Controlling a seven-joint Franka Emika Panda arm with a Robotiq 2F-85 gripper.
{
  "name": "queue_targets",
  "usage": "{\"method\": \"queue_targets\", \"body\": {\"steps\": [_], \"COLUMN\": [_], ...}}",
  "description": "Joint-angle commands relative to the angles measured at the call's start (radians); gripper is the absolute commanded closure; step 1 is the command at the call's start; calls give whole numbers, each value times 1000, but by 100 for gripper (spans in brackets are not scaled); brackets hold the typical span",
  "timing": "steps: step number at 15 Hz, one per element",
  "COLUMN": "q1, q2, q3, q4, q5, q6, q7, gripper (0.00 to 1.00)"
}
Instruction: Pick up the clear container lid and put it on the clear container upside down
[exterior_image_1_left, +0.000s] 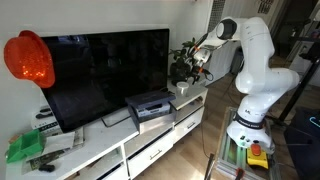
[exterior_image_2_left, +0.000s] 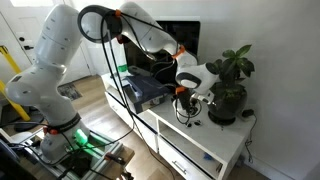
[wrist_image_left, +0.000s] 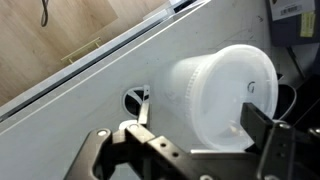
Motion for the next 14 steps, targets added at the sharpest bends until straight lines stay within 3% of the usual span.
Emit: {"method": "queue_targets", "body": {"steps": [1, 5, 14], "q1": [4, 10, 29], "q2": [-51, -170, -484], "q3": [-6, -30, -121], "q4": [-30, -81, -185], "q5": [2, -59, -172], "q6": [7, -10, -240], "q7": [-9, -72, -244], "gripper": [0, 0, 0]}}
